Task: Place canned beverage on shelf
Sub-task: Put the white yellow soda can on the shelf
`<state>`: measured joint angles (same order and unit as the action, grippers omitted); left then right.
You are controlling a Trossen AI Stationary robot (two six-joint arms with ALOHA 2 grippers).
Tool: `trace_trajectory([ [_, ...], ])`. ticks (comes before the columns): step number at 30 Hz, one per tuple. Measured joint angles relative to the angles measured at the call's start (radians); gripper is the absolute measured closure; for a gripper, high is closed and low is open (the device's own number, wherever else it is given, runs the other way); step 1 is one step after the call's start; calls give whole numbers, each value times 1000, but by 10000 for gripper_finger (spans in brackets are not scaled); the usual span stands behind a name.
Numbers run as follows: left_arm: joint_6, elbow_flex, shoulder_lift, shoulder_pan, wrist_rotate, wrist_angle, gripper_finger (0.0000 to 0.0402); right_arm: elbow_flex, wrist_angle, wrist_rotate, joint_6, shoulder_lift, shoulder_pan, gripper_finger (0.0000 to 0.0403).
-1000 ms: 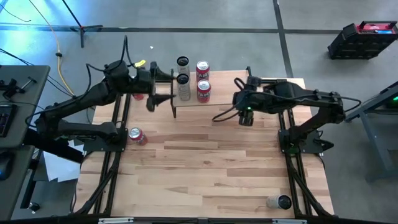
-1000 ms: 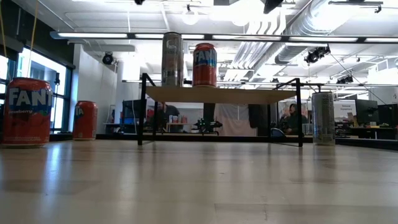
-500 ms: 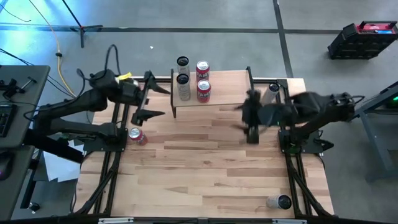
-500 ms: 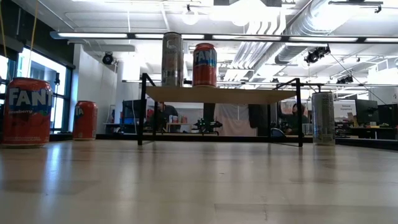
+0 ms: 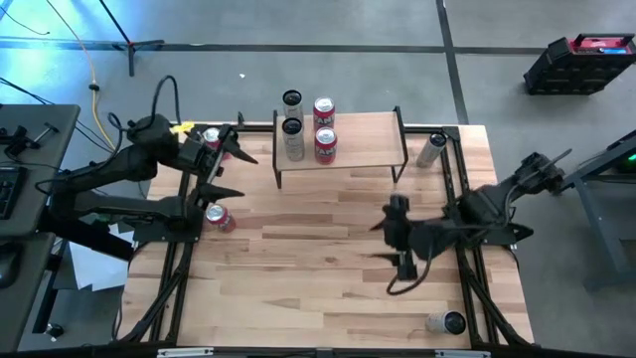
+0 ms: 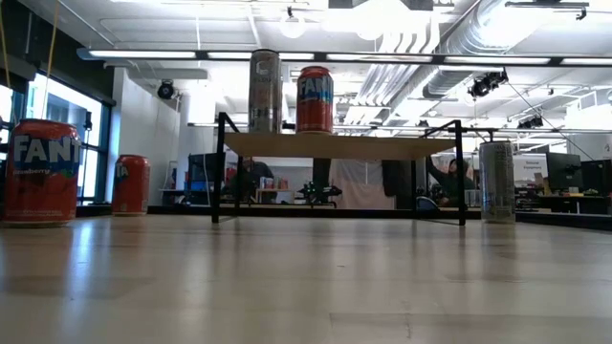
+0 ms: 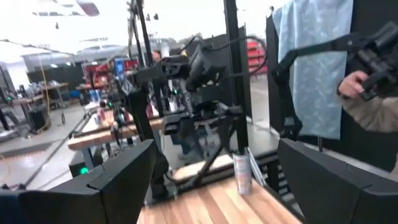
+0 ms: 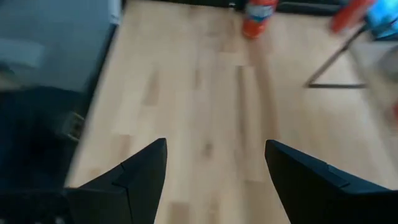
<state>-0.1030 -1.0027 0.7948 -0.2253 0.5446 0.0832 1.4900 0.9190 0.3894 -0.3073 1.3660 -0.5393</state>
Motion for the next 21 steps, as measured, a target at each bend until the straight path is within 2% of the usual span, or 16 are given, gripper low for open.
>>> trace_trajectory([
  [3,-2,0,3,0,0,-6,73,-86,-142,-24,-75,0,-5,147],
  [8,101,0,3,0,-1,-3,73,-248,-385,-24,-162,1,-5,147],
  [15,237,1,18,9,1,-11,73,-478,-740,-49,-158,2,-6,147],
  [21,230,46,18,126,50,-5,73,-610,-919,-54,-96,2,-6,147],
])
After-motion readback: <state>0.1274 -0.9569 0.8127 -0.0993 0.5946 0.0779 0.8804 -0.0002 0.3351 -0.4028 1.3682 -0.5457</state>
